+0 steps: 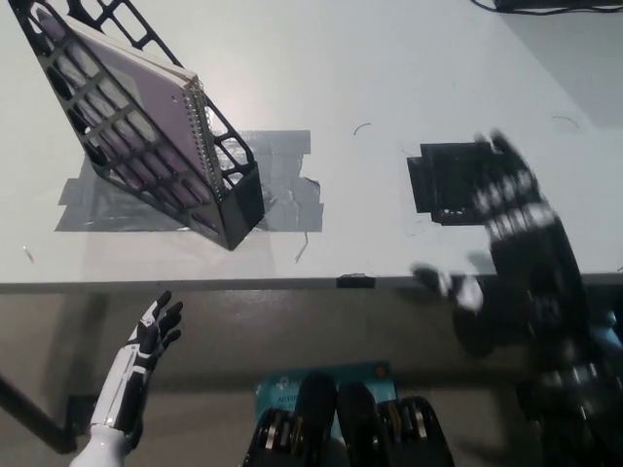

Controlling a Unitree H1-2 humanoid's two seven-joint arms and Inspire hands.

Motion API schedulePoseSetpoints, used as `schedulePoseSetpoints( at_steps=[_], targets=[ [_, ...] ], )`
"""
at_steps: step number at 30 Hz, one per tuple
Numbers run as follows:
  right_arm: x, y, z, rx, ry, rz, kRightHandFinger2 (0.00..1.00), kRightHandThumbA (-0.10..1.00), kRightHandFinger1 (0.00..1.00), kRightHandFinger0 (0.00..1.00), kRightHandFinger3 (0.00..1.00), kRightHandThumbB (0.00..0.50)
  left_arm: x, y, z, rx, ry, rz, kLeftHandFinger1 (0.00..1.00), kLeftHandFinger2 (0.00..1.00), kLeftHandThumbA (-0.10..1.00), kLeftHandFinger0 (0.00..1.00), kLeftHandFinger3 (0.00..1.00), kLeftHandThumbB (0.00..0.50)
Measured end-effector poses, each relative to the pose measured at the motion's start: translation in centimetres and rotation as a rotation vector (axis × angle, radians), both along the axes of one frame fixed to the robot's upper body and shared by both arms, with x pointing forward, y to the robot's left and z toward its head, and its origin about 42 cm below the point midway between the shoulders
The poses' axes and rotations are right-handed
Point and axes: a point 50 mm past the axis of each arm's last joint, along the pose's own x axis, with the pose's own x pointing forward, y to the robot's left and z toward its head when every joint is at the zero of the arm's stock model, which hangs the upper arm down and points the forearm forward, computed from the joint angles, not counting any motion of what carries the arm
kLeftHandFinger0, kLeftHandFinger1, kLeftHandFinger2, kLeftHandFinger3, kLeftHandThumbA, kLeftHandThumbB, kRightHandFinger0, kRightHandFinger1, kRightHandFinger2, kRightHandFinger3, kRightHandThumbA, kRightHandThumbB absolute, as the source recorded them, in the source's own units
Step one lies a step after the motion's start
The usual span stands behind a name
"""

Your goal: A shelf with a book inside it is placed on the center of the desk infront of the robot. The robot uses its right hand to grab the book, take it out and hand it to a person.

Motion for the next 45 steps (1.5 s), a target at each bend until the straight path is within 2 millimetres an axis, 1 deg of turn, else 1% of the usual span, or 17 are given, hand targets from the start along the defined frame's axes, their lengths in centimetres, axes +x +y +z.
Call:
schedulePoseSetpoints(
  at_steps=[2, 5, 8, 11, 12, 13, 15, 18, 21, 23, 24, 27, 30, 35, 37, 42, 45],
  targets=[
    [2.6, 1.5, 1.9, -0.017, -0.014, 0.036, 1.0, 1.0, 1.0, 1.0, 1.0, 0.316, 0.0, 0.0, 0.0, 0.0, 0.001, -0.001, 1.0, 1.0, 1.0, 1.0, 1.0, 0.224],
    [5.3, 3.6, 3.2, -0.04, 0.005, 0.077, 1.0, 1.0, 1.0, 1.0, 1.0, 0.289, 0.0, 0.0, 0.0, 0.0, 0.0, -0.001, 1.0, 1.0, 1.0, 1.0, 1.0, 0.225],
    [8.7, 7.4, 4.6, -0.075, 0.054, 0.138, 1.0, 1.0, 1.0, 1.0, 1.0, 0.269, 0.0, -0.1, 0.0, -0.002, -0.001, -0.003, 1.0, 1.0, 1.0, 1.0, 1.0, 0.211],
    [10.5, 9.9, 5.4, -0.1, 0.085, 0.173, 1.0, 1.0, 1.0, 1.0, 1.0, 0.281, 0.1, -0.3, 0.0, -0.003, -0.003, -0.008, 1.0, 1.0, 1.0, 1.0, 1.0, 0.205],
    [11.2, 10.8, 5.3, -0.107, 0.107, 0.184, 1.0, 1.0, 1.0, 1.0, 1.0, 0.245, 0.1, -0.3, 0.0, -0.003, -0.004, -0.01, 1.0, 1.0, 1.0, 1.0, 1.0, 0.206],
    [11.7, 11.6, 5.5, -0.115, 0.121, 0.193, 1.0, 1.0, 1.0, 1.0, 1.0, 0.269, 0.0, -0.3, 0.0, -0.002, -0.004, -0.015, 1.0, 1.0, 1.0, 1.0, 1.0, 0.206],
    [12.5, 12.7, 5.3, -0.126, 0.15, 0.207, 1.0, 1.0, 1.0, 1.0, 1.0, 0.293, 0.0, -0.3, 0.0, -0.002, -0.005, -0.018, 1.0, 1.0, 1.0, 1.0, 1.0, 0.22],
    [13.8, 15.3, 5.1, -0.142, 0.213, 0.235, 1.0, 1.0, 1.0, 1.0, 1.0, 0.318, 0.0, -0.5, 0.1, 0.002, -0.01, -0.023, 1.0, 1.0, 1.0, 1.0, 1.0, 0.216],
    [14.3, 16.9, 5.2, -0.15, 0.243, 0.254, 1.0, 1.0, 1.0, 1.0, 1.0, 0.328, 0.0, -0.6, 0.1, 0.009, -0.016, -0.029, 1.0, 1.0, 1.0, 1.0, 1.0, 0.231],
    [14.4, 17.8, 5.2, -0.153, 0.252, 0.263, 1.0, 1.0, 1.0, 1.0, 1.0, 0.352, 0.0, -0.6, 0.1, 0.013, -0.017, -0.03, 1.0, 1.0, 1.0, 1.0, 1.0, 0.238],
    [14.4, 18.3, 5.3, -0.153, 0.254, 0.268, 1.0, 1.0, 1.0, 1.0, 1.0, 0.338, 0.1, -0.6, 0.1, 0.014, -0.018, -0.03, 1.0, 1.0, 1.0, 1.0, 1.0, 0.244],
    [14.2, 19.1, 5.2, -0.153, 0.255, 0.276, 1.0, 1.0, 1.0, 1.0, 1.0, 0.34, 0.1, -0.6, 0.2, 0.014, -0.02, -0.031, 1.0, 1.0, 1.0, 1.0, 1.0, 0.253],
    [14.0, 19.5, 5.2, -0.155, 0.253, 0.28, 1.0, 1.0, 1.0, 1.0, 1.0, 0.326, 0.1, -0.7, 0.2, 0.014, -0.019, -0.032, 1.0, 1.0, 1.0, 1.0, 1.0, 0.246],
    [13.9, 20.0, 5.1, -0.162, 0.252, 0.283, 1.0, 1.0, 1.0, 1.0, 1.0, 0.331, 0.1, -0.7, 0.2, 0.015, -0.018, -0.035, 1.0, 1.0, 1.0, 1.0, 1.0, 0.251],
    [13.9, 20.0, 5.0, -0.166, 0.256, 0.282, 1.0, 1.0, 1.0, 1.0, 1.0, 0.352, 0.1, -0.7, 0.2, 0.016, -0.018, -0.036, 1.0, 1.0, 1.0, 1.0, 1.0, 0.251],
    [14.0, 20.1, 4.4, -0.172, 0.282, 0.283, 1.0, 1.0, 1.0, 1.0, 1.0, 0.361, 0.1, -0.9, 0.2, 0.021, -0.017, -0.04, 1.0, 1.0, 1.0, 1.0, 1.0, 0.265],
    [14.1, 20.3, 3.8, -0.175, 0.304, 0.284, 1.0, 1.0, 1.0, 1.0, 1.0, 0.34, 0.2, -0.9, 0.2, 0.023, -0.015, -0.041, 1.0, 1.0, 1.0, 1.0, 1.0, 0.254]
  ],
)
